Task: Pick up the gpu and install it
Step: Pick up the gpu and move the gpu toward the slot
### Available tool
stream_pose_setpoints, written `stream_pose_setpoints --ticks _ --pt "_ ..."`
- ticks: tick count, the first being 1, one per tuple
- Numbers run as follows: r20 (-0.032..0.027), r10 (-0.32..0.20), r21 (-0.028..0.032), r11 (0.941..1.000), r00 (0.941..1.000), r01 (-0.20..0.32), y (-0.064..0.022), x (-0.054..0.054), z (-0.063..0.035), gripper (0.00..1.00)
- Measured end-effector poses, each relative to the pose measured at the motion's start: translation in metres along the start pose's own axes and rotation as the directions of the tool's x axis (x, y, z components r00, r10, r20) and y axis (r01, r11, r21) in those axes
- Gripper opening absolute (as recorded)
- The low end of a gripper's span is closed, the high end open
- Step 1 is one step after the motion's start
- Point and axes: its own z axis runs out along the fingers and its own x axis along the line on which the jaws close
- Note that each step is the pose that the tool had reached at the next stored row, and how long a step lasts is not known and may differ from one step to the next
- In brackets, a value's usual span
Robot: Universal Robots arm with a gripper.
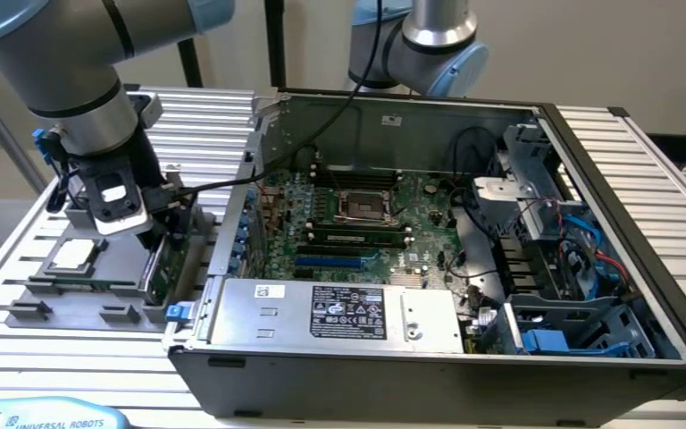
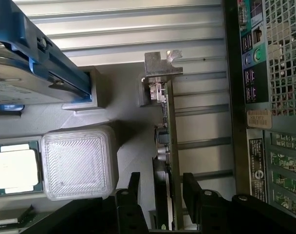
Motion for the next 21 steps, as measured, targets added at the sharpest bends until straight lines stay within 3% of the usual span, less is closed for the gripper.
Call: stream_pose_setpoints --ticks 2,3,12,15,16,21 --pt "0.0001 0.0 0.0005 1.0 1.0 0.0 0.0 0.0 0.0002 0.46" --pt "0.0001 0.001 0.0006 1.0 1.0 -0.001 0.0001 0.0 0.0004 0.39" --pt "0.0007 0.001 0.0019 1.0 1.0 -0.001 0.001 0.0002 0.0018 0.39" --pt "0.0005 0.001 0.0023 1.0 1.0 -0.001 0.0014 0.0002 0.0018 0.37" --pt "0.0004 0.001 0.0023 1.0 1.0 -0.001 0.0014 0.0003 0.0018 0.29" --pt "0.0004 0.001 0.0022 1.0 1.0 -0.001 0.0015 0.0003 0.0018 0.27"
